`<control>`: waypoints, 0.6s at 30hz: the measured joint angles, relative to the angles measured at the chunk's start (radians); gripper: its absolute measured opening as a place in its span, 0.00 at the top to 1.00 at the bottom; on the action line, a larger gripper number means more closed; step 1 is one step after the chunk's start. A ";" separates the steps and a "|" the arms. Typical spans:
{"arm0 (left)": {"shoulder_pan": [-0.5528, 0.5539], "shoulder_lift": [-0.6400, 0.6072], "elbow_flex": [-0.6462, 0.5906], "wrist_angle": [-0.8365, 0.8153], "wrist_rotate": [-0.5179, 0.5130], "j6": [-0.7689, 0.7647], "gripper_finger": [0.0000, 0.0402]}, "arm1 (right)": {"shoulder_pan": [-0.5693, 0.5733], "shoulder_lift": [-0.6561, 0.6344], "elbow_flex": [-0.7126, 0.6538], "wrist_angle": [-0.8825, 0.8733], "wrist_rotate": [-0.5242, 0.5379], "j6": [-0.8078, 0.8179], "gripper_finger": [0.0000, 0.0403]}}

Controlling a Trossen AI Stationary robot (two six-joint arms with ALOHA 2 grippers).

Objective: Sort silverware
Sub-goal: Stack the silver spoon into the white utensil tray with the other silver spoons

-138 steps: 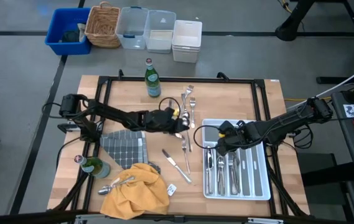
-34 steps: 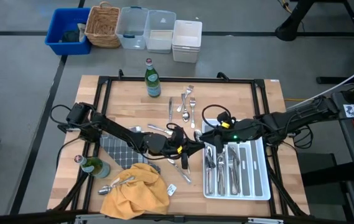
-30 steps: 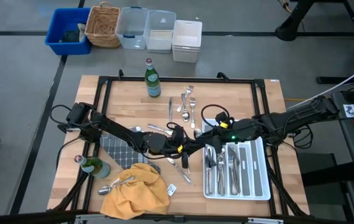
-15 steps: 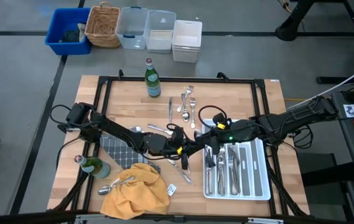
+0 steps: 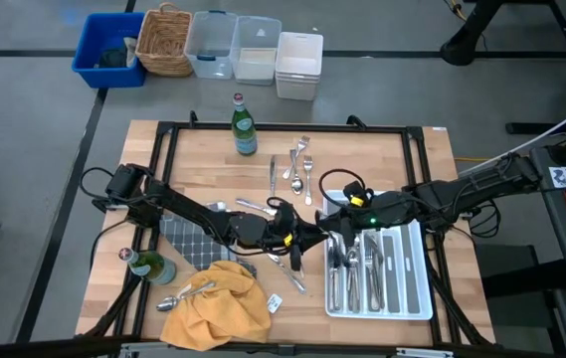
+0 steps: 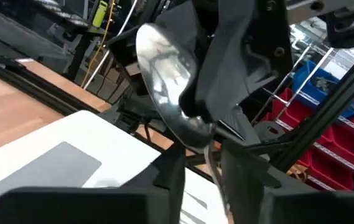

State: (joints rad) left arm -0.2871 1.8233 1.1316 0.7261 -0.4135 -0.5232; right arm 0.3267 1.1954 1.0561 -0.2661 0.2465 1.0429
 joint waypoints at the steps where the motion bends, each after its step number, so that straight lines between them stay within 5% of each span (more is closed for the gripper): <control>1: 0.000 -0.002 0.000 -0.014 0.000 -0.007 0.75 | 0.000 -0.010 0.000 -0.038 0.001 0.017 0.96; 12: 0.007 -0.111 0.000 -0.362 0.018 -0.006 0.70 | 0.104 0.003 -0.003 -0.488 0.056 0.332 0.96; 18: 0.006 -0.133 0.000 -0.464 0.020 -0.019 0.71 | 0.205 0.089 -0.056 -0.546 0.136 0.568 0.96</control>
State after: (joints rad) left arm -0.2806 1.6901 1.1313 0.2626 -0.3934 -0.5426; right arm 0.5322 1.2842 1.0004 -0.8118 0.3830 1.6110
